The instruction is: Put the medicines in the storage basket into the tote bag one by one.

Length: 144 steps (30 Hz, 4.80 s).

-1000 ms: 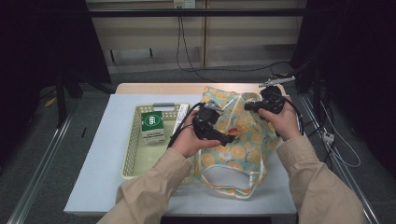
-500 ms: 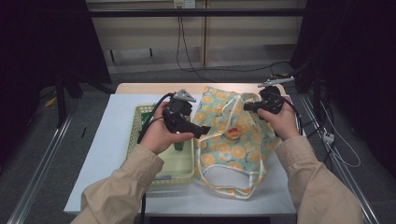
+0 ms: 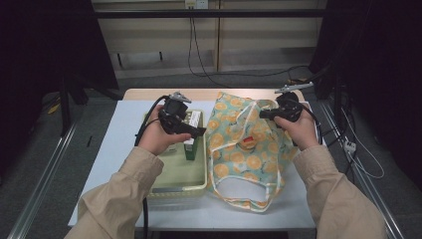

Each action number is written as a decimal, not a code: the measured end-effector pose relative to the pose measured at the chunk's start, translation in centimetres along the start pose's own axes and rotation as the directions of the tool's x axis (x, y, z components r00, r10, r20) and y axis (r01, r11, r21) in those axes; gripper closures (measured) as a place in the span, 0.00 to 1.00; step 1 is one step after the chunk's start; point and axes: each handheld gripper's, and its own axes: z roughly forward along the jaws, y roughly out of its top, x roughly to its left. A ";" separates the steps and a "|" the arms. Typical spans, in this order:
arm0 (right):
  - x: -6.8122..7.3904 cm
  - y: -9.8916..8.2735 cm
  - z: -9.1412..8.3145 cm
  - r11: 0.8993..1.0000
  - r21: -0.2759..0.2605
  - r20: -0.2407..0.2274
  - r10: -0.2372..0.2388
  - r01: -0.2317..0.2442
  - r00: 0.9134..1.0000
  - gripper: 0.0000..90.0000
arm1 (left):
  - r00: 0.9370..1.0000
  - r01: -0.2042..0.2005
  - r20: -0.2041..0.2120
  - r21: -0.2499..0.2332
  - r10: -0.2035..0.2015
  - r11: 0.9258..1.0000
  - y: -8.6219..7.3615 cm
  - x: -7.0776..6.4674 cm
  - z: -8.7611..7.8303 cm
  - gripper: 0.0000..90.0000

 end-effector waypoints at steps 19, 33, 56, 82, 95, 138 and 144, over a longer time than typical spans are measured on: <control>-0.2 -0.2 0.2 1.000 -0.002 -0.003 0.003 -0.003 1.000 1.00 | 0.987 0.101 -0.127 0.027 -0.097 0.995 -3.5 5.7 -0.1 0.11; -0.3 -0.2 0.1 1.000 -0.005 -0.003 0.009 -0.009 1.000 1.00 | 0.961 0.191 -0.218 0.085 -0.168 0.978 -5.4 7.0 1.7 0.10; -0.4 -0.1 -0.1 1.000 -0.011 -0.003 0.007 -0.007 1.000 1.00 | 0.941 0.223 -0.281 0.101 -0.187 0.970 -5.8 6.6 2.7 0.03; -0.3 -0.2 -0.1 1.000 -0.011 -0.009 0.002 -0.002 1.000 1.00 | 0.915 0.248 -0.340 0.041 -0.220 0.968 -5.9 7.1 2.6 0.07; -0.2 -0.2 0.2 1.000 -0.008 -0.017 0.003 -0.003 1.000 1.00 | 0.932 0.212 -0.315 0.077 -0.178 0.974 -5.9 6.3 3.2 0.14; -0.2 -0.1 0.0 1.000 -0.009 -0.017 0.001 -0.001 1.000 1.00 | 0.905 0.336 -0.299 0.067 -0.302 0.940 -6.7 7.1 4.0 0.03; -0.3 -0.2 0.0 1.000 -0.009 -0.014 0.003 -0.003 1.000 1.00 | 0.901 0.342 -0.305 0.066 -0.307 0.937 -6.8 6.9 3.8 0.12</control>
